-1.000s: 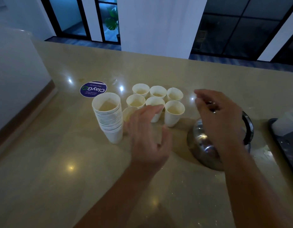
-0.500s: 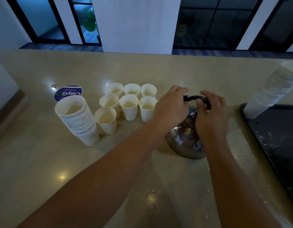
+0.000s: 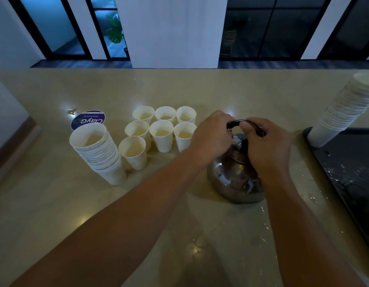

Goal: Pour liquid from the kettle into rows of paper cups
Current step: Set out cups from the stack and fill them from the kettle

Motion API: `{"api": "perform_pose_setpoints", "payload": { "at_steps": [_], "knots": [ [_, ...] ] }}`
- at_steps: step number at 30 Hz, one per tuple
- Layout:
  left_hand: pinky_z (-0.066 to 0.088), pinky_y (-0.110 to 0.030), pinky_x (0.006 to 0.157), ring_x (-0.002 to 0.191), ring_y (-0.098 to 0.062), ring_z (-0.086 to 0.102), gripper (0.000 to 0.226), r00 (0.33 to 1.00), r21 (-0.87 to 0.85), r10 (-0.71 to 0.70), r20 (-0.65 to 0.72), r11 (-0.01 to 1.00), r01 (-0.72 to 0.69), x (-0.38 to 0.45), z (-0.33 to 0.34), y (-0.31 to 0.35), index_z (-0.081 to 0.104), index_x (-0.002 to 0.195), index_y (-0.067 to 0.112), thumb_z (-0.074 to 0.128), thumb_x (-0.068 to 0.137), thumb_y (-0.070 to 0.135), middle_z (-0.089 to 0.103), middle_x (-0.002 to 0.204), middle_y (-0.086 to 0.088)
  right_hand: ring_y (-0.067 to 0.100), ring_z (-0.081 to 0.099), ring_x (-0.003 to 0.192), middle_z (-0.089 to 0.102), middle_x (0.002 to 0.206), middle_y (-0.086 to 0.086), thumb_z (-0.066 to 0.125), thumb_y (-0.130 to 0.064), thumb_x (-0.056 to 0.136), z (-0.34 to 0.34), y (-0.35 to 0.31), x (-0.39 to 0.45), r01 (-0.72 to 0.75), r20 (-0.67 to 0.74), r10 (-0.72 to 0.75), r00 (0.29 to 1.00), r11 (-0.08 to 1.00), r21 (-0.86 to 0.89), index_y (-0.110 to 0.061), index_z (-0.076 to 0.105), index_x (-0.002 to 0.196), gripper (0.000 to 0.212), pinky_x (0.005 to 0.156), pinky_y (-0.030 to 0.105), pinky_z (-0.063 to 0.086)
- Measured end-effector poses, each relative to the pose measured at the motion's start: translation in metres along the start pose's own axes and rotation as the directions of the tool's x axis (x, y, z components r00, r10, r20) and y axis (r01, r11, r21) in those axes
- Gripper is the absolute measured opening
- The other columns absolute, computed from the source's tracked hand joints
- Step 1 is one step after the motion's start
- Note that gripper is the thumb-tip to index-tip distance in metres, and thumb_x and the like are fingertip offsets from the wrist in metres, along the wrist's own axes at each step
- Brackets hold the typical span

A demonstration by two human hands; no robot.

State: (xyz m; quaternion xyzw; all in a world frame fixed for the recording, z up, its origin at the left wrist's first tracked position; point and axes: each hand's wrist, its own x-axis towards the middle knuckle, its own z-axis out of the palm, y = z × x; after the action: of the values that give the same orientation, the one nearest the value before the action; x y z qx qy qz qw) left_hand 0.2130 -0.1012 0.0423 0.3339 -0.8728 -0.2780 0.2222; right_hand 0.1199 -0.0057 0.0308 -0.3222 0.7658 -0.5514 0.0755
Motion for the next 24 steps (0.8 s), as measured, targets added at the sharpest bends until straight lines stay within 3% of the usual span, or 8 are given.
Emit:
{"api": "perform_pose_setpoints", "payload": {
  "at_steps": [2,5,8,11,14,21,24],
  "knots": [
    [0.048,-0.038,0.095,0.111,-0.022,0.058,0.04,0.998,-0.024,0.024,-0.05,0.999,-0.026,-0.004,-0.012,-0.002,0.07,0.122,0.019,0.054,0.089,0.002,0.058,0.124,-0.001,-0.011,0.063,0.086,0.073,0.096,-0.015,0.072,-0.037,0.091,-0.003,-0.01,-0.002,0.006,-0.004,-0.006,1.0,1.0,0.008,-0.025,0.077,0.108,0.021,0.076,0.005,0.046],
    [0.047,-0.031,0.095,0.113,-0.016,0.059,0.046,0.996,-0.043,0.034,-0.086,0.998,-0.038,-0.013,-0.034,0.0,0.07,0.124,0.027,0.052,0.089,0.003,0.064,0.124,0.004,-0.005,0.066,0.09,0.074,0.098,-0.014,0.073,-0.036,0.091,-0.011,-0.029,-0.008,0.055,-0.008,-0.055,0.998,0.998,0.029,-0.024,0.078,0.108,0.022,0.083,0.013,0.05],
    [0.05,-0.027,0.091,0.104,-0.01,0.064,0.043,0.996,-0.098,0.026,-0.09,0.995,-0.035,-0.023,-0.061,0.004,0.073,0.117,0.033,0.051,0.093,0.006,0.073,0.113,0.011,-0.004,0.067,0.09,0.074,0.093,-0.018,0.075,-0.035,0.089,-0.016,-0.049,-0.015,0.118,0.005,-0.119,0.993,0.992,0.045,-0.027,0.079,0.103,0.016,0.084,0.018,0.052],
    [0.05,-0.02,0.086,0.095,-0.003,0.065,0.038,0.995,-0.103,0.019,-0.094,0.994,-0.028,-0.03,-0.087,0.001,0.077,0.11,0.031,0.052,0.094,0.008,0.074,0.109,0.013,-0.009,0.066,0.086,0.071,0.083,-0.028,0.076,-0.033,0.088,-0.016,-0.068,-0.021,0.172,0.052,-0.174,0.983,0.984,0.044,-0.039,0.075,0.093,0.008,0.08,0.009,0.049],
    [0.047,-0.012,0.071,0.077,0.002,0.063,0.034,0.996,-0.089,-0.012,-0.087,0.996,0.004,-0.033,-0.112,-0.007,0.08,0.1,0.03,0.054,0.092,0.01,0.074,0.093,0.016,-0.012,0.065,0.086,0.068,0.08,-0.034,0.076,-0.033,0.088,-0.012,-0.084,-0.026,0.205,0.115,-0.209,0.971,0.978,0.042,-0.045,0.072,0.089,0.012,0.075,0.002,0.045],
    [0.058,-0.032,0.083,0.077,-0.003,0.069,0.026,0.998,-0.073,-0.047,-0.042,0.996,0.044,-0.048,-0.152,-0.031,0.078,0.093,0.028,0.06,0.089,0.01,0.075,0.081,0.01,-0.005,0.067,0.089,0.074,0.088,-0.022,0.078,-0.032,0.086,0.009,-0.105,-0.036,0.196,0.226,-0.21,0.951,0.977,0.086,-0.033,0.079,0.096,0.01,0.084,0.016,0.05],
    [0.058,-0.033,0.085,0.078,-0.004,0.07,0.026,0.996,-0.059,-0.083,-0.016,0.995,0.082,-0.053,-0.163,-0.038,0.078,0.094,0.027,0.061,0.088,0.008,0.075,0.082,0.008,-0.005,0.067,0.088,0.075,0.09,-0.02,0.078,-0.034,0.086,0.02,-0.112,-0.04,0.21,0.263,-0.222,0.939,0.975,0.071,-0.03,0.08,0.099,0.014,0.082,0.014,0.051]
  ]
}}
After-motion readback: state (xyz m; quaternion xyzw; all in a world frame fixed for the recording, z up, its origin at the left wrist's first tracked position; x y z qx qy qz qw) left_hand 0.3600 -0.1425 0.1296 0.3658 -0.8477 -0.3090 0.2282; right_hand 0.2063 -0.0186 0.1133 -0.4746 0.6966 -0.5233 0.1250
